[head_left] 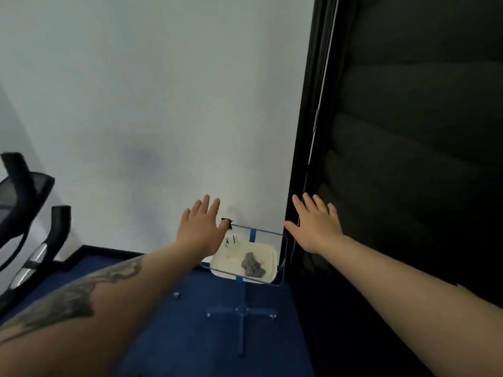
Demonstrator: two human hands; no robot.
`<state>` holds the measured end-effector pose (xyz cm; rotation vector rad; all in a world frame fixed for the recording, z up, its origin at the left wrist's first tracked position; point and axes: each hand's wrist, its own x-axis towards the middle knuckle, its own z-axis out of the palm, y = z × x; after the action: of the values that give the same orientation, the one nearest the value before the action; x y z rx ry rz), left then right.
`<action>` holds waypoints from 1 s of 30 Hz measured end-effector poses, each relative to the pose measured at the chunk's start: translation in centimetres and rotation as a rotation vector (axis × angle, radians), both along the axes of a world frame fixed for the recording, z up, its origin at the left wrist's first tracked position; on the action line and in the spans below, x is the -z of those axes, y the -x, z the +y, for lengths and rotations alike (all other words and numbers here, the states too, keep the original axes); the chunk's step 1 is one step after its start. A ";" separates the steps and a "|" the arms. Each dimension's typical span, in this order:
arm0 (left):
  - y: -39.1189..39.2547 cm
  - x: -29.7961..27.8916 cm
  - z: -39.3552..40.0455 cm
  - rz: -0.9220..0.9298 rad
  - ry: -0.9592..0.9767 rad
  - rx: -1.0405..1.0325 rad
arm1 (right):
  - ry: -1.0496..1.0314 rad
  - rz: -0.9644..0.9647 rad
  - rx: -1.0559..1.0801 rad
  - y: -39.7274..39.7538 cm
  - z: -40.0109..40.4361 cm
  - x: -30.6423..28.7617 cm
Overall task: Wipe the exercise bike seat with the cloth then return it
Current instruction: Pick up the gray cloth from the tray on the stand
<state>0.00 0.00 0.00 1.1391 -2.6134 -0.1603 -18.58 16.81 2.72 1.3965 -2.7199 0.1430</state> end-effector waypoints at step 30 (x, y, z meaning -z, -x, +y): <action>14.0 22.2 -20.8 -0.306 -0.441 -0.018 | -0.385 -0.335 0.086 12.6 -23.2 22.3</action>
<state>-14.04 -20.84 -22.21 1.4238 -2.9224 -0.6318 -31.18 -6.43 -19.63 1.4497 -3.2135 -0.1797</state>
